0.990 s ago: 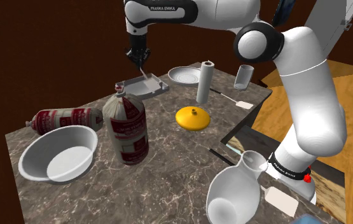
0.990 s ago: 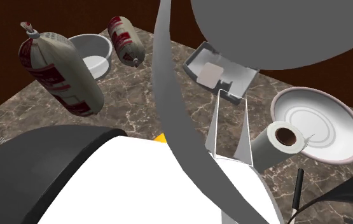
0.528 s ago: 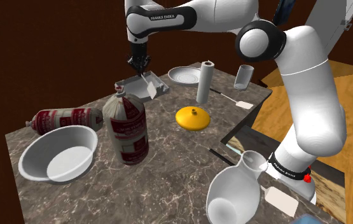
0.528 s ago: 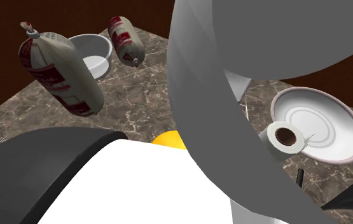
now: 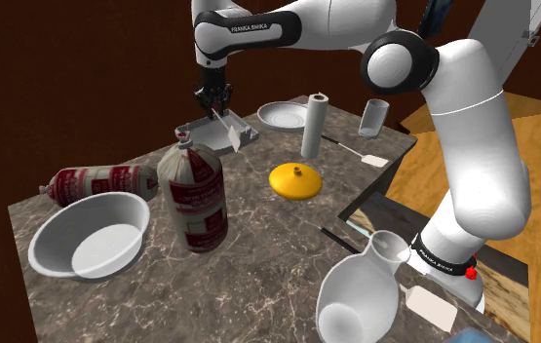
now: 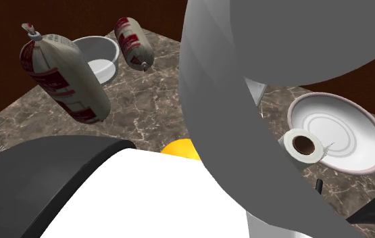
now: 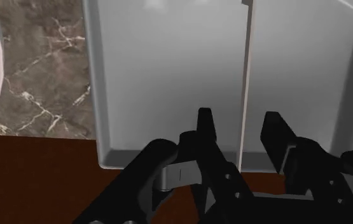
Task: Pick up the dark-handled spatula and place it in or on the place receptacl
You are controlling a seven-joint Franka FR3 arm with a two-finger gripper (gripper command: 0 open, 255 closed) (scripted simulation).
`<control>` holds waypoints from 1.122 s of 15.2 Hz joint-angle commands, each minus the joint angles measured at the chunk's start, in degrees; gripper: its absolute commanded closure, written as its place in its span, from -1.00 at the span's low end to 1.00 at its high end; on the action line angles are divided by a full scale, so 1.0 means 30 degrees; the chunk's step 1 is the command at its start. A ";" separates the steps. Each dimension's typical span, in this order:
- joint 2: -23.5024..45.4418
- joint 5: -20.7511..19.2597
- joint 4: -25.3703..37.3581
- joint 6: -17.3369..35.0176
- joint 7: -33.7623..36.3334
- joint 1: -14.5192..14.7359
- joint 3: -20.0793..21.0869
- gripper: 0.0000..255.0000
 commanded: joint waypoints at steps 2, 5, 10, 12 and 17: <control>0.0006 -0.0004 -0.0005 0.0006 0.0005 -0.0002 -0.0005 -1.00; 0.0008 -0.0004 0.0007 -0.0002 0.0000 -0.0004 -0.0006 -1.00; 0.0159 0.0015 0.2715 -0.2540 -0.0129 0.0241 0.0006 -1.00; 0.0157 0.0016 0.2711 -0.2538 -0.0129 0.0241 0.0006 -1.00; 0.0157 0.0016 0.2708 -0.2534 -0.0129 0.0240 0.0006 -1.00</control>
